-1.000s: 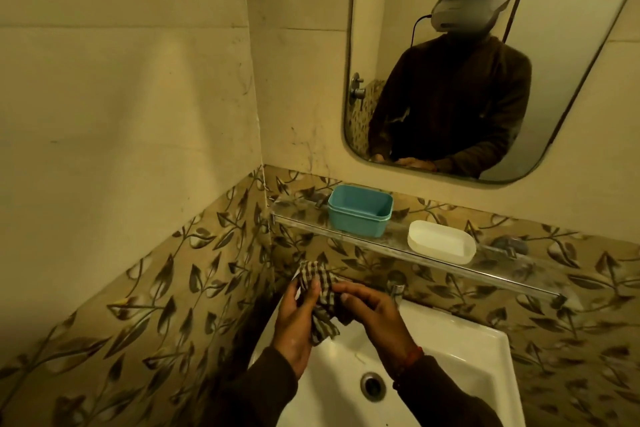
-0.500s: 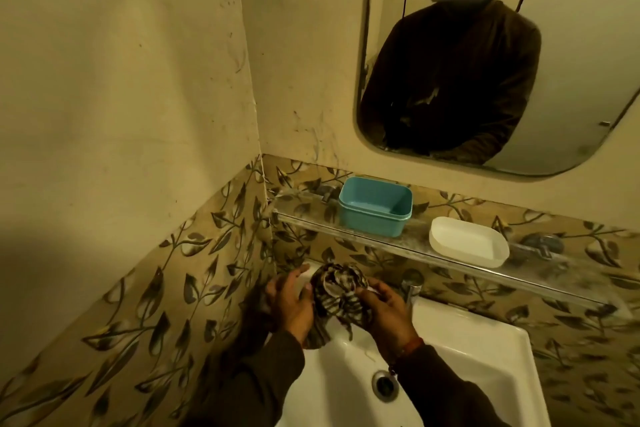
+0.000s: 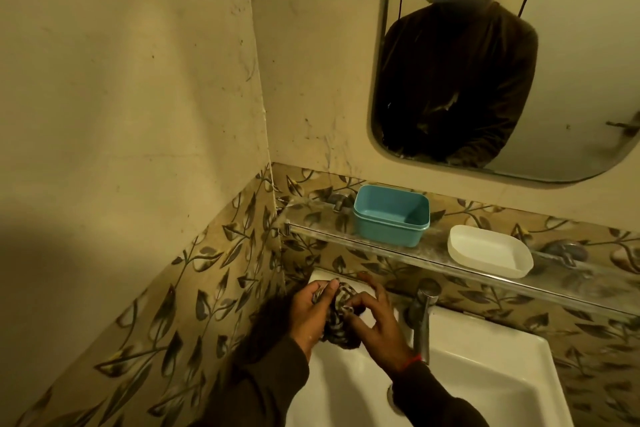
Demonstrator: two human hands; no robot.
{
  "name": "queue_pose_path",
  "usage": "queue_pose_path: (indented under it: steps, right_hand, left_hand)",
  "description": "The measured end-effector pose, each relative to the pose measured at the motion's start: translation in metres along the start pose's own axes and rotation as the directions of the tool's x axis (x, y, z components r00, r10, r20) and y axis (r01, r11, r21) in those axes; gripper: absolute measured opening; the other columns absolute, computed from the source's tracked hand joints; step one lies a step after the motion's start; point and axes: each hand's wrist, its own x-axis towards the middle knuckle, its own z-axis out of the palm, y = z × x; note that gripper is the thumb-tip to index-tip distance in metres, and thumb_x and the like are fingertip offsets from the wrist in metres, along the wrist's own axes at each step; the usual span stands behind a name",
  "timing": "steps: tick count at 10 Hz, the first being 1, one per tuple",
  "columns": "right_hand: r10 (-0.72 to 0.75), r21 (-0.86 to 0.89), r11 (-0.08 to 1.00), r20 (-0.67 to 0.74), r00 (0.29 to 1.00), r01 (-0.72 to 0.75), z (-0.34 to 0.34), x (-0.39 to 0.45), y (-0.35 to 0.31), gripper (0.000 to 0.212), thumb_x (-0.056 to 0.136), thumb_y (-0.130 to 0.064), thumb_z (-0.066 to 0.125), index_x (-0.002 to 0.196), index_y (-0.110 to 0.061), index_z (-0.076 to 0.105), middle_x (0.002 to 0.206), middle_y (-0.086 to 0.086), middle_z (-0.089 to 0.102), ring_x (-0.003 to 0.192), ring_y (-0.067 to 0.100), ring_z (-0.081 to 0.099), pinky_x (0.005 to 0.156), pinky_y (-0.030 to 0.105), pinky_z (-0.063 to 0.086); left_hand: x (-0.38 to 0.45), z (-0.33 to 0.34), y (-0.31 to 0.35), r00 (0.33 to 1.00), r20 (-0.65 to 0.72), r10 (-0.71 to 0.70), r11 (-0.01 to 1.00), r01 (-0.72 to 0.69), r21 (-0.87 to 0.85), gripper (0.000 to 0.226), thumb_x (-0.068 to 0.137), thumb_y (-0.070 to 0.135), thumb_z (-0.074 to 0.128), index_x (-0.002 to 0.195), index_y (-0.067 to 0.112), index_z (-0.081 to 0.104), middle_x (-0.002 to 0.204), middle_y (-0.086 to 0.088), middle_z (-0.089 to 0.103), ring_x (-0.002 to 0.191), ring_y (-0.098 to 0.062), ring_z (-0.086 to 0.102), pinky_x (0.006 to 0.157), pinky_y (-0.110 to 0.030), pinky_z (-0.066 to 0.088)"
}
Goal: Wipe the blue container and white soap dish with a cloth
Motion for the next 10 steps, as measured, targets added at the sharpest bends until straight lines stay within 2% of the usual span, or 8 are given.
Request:
queue_pose_path:
  steps: [1,2,3,4,5,8,9,10]
  right_hand:
    - [0.163,0.464,0.860,0.142,0.976,-0.211,-0.002,0.000,-0.008,0.023,0.088,-0.026,0.065,0.101,-0.009,0.060,0.112,0.019,0.065,0.101,0.038,0.063,0.083,0.048,0.055]
    - [0.307,0.581,0.730,0.190,0.933,-0.358,0.002,0.002,-0.014,0.035,0.083,-0.024,0.071,0.109,-0.007,0.054,0.104,0.020,0.070,0.095,0.040,0.068,0.077,0.052,0.055]
    - [0.419,0.639,0.683,0.053,0.906,-0.354,0.006,0.007,-0.010,0.032,0.085,-0.009,0.067,0.110,-0.024,0.054,0.091,0.016,0.074,0.083,0.037,0.071,0.067,0.048,0.056]
    - [0.499,0.742,0.568,0.036,0.866,-0.358,0.005,0.018,-0.003,0.039,0.089,0.001,0.057,0.113,-0.029,0.056,0.096,0.015,0.072,0.084,0.035,0.071,0.065,0.049,0.057]
    - [0.558,0.755,0.531,0.030,0.829,-0.384,0.005,0.032,0.002,0.034,0.090,0.003,0.054,0.118,-0.015,0.058,0.098,0.018,0.070,0.081,0.034,0.068,0.062,0.045,0.055]
    - [0.583,0.714,0.583,-0.035,0.811,-0.388,0.018,0.079,0.026,0.038,0.089,0.007,0.051,0.118,-0.018,0.052,0.100,0.017,0.063,0.086,0.037,0.061,0.064,0.046,0.054]
    - [0.670,0.667,0.584,-0.073,0.739,-0.463,0.012,0.074,0.048,0.035,0.094,0.000,0.048,0.125,-0.017,0.047,0.107,0.022,0.060,0.080,0.034,0.059,0.077,0.056,0.050]
    - [0.651,0.555,0.693,-0.206,0.730,-0.461,0.010,0.065,0.072,0.044,0.091,0.012,0.045,0.133,0.000,0.044,0.135,0.031,0.047,0.111,0.037,0.051,0.098,0.052,0.040]
  left_hand:
    - [-0.001,-0.002,0.004,0.996,0.085,0.029,0.999,-0.025,-0.042,0.022,0.096,0.039,0.061,0.112,0.028,0.071,0.111,-0.001,0.076,0.101,-0.018,0.073,0.079,-0.037,0.062]
    - [0.005,0.000,0.004,0.994,0.112,-0.003,1.000,0.006,-0.027,0.021,0.098,0.043,0.057,0.114,0.035,0.067,0.117,-0.001,0.072,0.107,-0.019,0.069,0.085,-0.038,0.060]
    - [0.009,-0.001,0.000,0.970,0.169,-0.173,0.982,0.182,-0.043,0.023,0.099,0.050,0.049,0.115,0.038,0.061,0.114,-0.001,0.071,0.105,-0.022,0.068,0.075,-0.037,0.059]
    - [0.013,-0.010,-0.011,0.942,0.159,-0.296,0.939,0.317,-0.129,0.055,0.095,0.062,0.045,0.132,0.024,0.061,0.124,-0.010,0.070,0.114,-0.030,0.064,0.095,-0.050,0.053]
    - [0.017,-0.026,-0.020,0.959,-0.013,-0.284,0.953,0.281,-0.115,0.065,0.097,0.062,0.042,0.150,0.023,0.041,0.149,-0.010,0.050,0.123,-0.030,0.053,0.106,-0.051,0.040]
    - [0.009,-0.064,-0.046,0.894,0.042,-0.447,0.892,0.448,-0.055,0.054,0.090,0.072,0.039,0.114,0.031,0.063,0.120,0.002,0.065,0.106,-0.031,0.065,0.072,-0.041,0.052]
    - [0.009,-0.075,-0.051,0.872,0.065,-0.486,0.871,0.489,-0.051,0.056,0.088,0.073,0.041,0.116,0.031,0.064,0.122,0.001,0.066,0.105,-0.031,0.068,0.065,-0.038,0.057]
    - [0.011,-0.074,-0.056,0.889,0.041,-0.457,0.888,0.458,-0.044,0.053,0.092,0.070,0.039,0.115,0.029,0.064,0.120,-0.002,0.067,0.103,-0.032,0.069,0.068,-0.039,0.057]
